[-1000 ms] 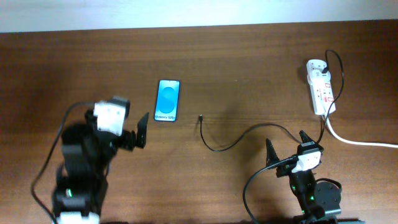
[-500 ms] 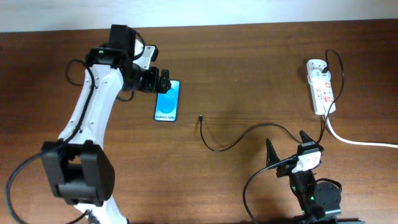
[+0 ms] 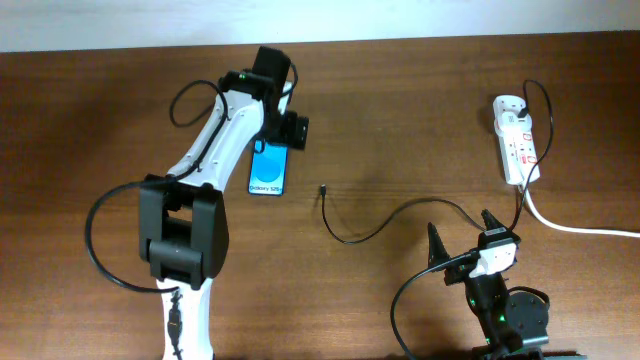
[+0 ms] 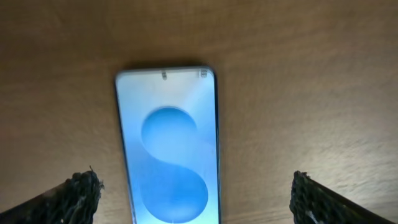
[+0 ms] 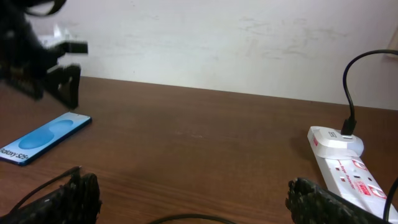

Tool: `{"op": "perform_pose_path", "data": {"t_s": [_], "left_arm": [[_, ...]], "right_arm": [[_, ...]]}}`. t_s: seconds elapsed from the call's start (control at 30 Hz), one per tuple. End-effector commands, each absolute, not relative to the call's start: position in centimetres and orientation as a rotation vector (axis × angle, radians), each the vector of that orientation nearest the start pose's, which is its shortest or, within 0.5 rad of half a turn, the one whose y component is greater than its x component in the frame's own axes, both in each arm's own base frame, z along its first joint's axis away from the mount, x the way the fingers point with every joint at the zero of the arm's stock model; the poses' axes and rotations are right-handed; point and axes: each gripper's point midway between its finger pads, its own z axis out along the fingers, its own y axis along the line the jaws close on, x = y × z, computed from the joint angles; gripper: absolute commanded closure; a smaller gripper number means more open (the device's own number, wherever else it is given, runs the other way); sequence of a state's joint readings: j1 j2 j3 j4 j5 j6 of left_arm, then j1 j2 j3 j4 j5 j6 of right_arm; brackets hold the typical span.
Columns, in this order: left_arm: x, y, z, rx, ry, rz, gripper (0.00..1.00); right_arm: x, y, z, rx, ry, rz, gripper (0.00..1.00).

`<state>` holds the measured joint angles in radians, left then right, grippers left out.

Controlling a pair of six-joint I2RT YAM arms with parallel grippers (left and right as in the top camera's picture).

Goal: Plug charger to phone and switch on socket
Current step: 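Move the left gripper to the blue phone and grasp its top edge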

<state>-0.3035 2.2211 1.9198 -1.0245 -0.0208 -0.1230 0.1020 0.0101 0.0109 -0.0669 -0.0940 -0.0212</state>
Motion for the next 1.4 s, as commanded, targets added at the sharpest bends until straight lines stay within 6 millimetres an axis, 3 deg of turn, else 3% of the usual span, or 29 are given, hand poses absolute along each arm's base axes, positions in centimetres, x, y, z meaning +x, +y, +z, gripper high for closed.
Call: {"op": "perform_pose_path", "data": {"t_s": [0.0, 0.07, 0.17, 0.27, 0.43, 0.63, 0.77, 0.97, 1.03, 1.17, 1.37], "left_arm": [[47.6, -13.7, 4.9, 0.287, 2.97, 0.04, 0.0], [47.3, -13.5, 2.4, 0.188, 3.028, 0.052, 0.0], [46.2, -13.2, -0.3, 0.196, 3.102, 0.08, 0.0], [45.6, -12.2, -1.8, 0.177, 3.153, 0.098, 0.01], [45.9, -10.9, -1.8, 0.217, 3.161, 0.074, 0.0], [48.4, -11.1, 3.1, 0.26, 3.073, 0.063, 0.01], [48.1, -10.5, 2.0, 0.296, 3.095, 0.07, 0.0], [45.4, -9.8, -1.0, 0.447, 3.192, 0.094, 0.0], [45.0, -9.1, -1.6, 0.431, 3.213, 0.078, 0.0], [44.2, -10.1, -3.6, 0.297, 3.244, -0.012, 0.0], [44.7, -10.7, -4.6, 0.172, 3.219, -0.013, 0.17]], "right_arm": [[24.2, 4.3, 15.8, -0.17, 1.633, 0.154, 0.01], [24.2, 4.3, 15.8, -0.17, 1.633, 0.154, 0.01], [24.2, 4.3, 15.8, -0.17, 1.633, 0.153, 0.01], [24.2, 4.3, 15.8, -0.17, 1.634, 0.153, 0.01], [24.2, 4.3, 15.8, -0.17, 1.633, 0.153, 0.01], [24.2, 4.3, 15.8, -0.17, 1.634, 0.153, 0.02], [24.2, 4.3, 15.8, -0.17, 1.633, 0.154, 0.02], [24.2, 4.3, 15.8, -0.17, 1.633, 0.154, 0.01], [24.2, 4.3, 15.8, -0.17, 1.634, 0.153, 0.01], [24.2, 4.3, 15.8, -0.17, 1.633, 0.154, 0.01], [24.2, 4.3, 15.8, -0.17, 1.633, 0.153, 0.01]]}}
